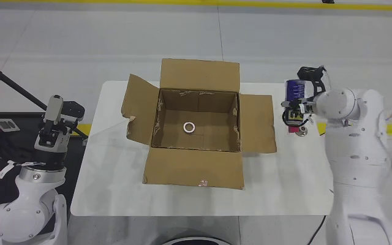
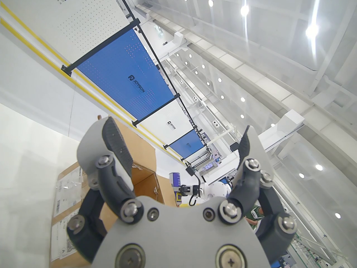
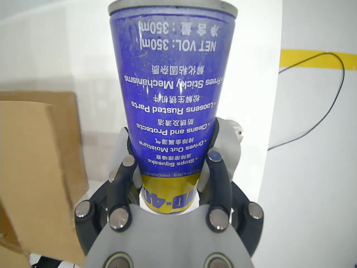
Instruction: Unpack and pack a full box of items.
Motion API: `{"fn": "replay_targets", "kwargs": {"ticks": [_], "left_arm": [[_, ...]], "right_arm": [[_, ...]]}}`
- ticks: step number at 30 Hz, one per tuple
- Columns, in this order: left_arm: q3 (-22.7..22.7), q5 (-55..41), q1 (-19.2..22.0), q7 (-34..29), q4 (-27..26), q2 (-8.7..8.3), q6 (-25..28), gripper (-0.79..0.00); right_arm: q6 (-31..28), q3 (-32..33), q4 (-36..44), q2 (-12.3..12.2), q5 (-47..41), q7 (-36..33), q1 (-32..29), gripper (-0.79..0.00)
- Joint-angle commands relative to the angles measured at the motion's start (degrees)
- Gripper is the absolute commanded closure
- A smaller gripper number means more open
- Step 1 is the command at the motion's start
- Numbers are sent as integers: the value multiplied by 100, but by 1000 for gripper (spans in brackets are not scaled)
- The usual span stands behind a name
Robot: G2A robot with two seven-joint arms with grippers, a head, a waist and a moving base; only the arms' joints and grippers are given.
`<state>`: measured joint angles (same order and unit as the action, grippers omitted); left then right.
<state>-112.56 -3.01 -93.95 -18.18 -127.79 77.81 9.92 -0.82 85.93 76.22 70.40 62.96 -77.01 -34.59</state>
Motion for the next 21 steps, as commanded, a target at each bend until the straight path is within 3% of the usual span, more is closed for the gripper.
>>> {"fn": "replay_targets", "kwargs": {"ticks": [1, 5, 10, 15, 21], "left_arm": [[0, 0, 0, 0, 0, 0, 0, -785], [0, 0, 0, 0, 0, 0, 0, -785], [0, 0, 0, 0, 0, 0, 0, -785], [0, 0, 0, 0, 0, 0, 0, -785], [0, 0, 0, 0, 0, 0, 0, -785]], "right_arm": [[85, 116, 658, -8, -286, 97, -75, 0], [111, 277, 1755, 16, -1263, 640, -351, 0], [91, -100, 2552, 74, -2084, 1108, -588, 0], [-113, -963, 2692, 151, -2265, 1528, -634, 0], [-577, -1965, 2189, 246, -2211, 1755, -497, 0]]}}
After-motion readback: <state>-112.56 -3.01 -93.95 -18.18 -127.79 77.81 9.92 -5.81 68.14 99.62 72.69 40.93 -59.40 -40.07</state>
